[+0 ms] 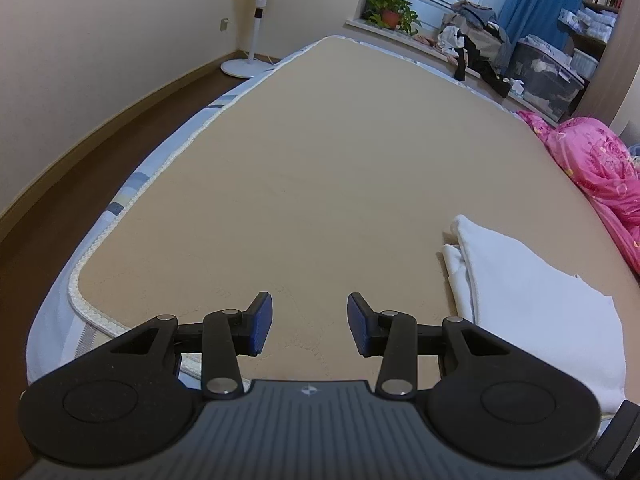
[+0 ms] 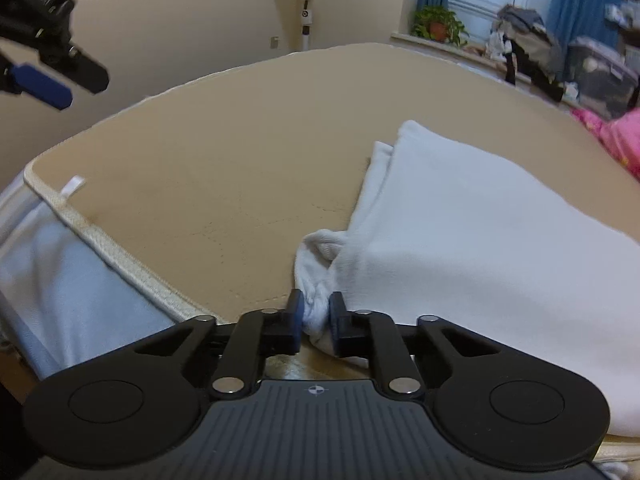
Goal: Fold small clothes
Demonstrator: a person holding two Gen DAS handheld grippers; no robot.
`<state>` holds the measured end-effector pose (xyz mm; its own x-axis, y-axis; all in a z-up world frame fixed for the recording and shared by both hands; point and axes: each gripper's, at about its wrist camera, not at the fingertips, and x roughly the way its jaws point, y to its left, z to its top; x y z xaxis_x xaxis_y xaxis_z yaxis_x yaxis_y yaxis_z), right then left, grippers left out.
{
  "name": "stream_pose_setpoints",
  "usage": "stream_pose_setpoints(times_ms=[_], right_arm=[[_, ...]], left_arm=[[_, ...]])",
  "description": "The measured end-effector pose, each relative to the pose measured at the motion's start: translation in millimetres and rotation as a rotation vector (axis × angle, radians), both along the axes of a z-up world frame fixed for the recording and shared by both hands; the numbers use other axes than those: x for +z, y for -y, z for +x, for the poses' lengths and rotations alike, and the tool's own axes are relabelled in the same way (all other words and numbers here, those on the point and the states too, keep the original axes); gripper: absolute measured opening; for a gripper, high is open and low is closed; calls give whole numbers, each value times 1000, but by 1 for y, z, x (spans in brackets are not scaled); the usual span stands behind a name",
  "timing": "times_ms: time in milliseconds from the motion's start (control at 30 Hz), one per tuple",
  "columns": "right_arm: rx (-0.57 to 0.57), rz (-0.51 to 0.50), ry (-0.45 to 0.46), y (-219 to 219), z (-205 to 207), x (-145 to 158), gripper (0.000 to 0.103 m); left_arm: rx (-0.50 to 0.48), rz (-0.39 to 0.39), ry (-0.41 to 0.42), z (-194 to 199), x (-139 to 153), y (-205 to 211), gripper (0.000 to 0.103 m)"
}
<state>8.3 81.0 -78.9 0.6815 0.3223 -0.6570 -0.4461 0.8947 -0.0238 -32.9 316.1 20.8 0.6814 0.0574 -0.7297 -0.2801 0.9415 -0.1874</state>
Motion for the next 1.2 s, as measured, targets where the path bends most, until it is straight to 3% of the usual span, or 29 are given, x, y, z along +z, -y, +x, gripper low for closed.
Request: stream_pose_setpoints(times_ms=[100,233,367,467,600,667,733,800,833,900,967,1067,1133,1200], right_arm=[[10,24,-17,5,3,11,9],[-51,203,5,45,10,55,8],[-233,464,37,148,17,108,7],[-421,592,85,246,11,122,7],[-718,594,109,364,-13,99,7],[-850,538,1,406,-18,67,7],[-956,485,-164,436,-20,29,8],[-1052,572,-278,461,-30,3,13],[-1072,596,-283,469,-35,0,13],[-1061,595,-233,480,-39,12,13],[-1013,608,-170,491,-39,32,14],[-886,598,-115,507,-21,61,20],[-775,549,-134,507,-2,67,33],[-644,508,-226,499,16,56,42]], left_arm=[[-7,0,-3,5,-1,4,46],[-22,16,-16,14,-5,13,46],[-45,46,-38,27,-9,31,46],[-73,69,-52,37,-12,50,46],[-129,112,-67,51,-16,85,46],[-165,143,-67,58,-19,105,46],[-206,190,-66,64,-23,128,46],[-255,232,-61,69,-27,149,46],[-281,253,-51,70,-28,161,46],[-339,273,-20,69,-27,186,46],[-414,244,5,69,-23,217,46],[-528,226,57,69,-15,271,46],[-604,185,89,69,-11,314,46],[-655,139,114,69,-13,352,46]])
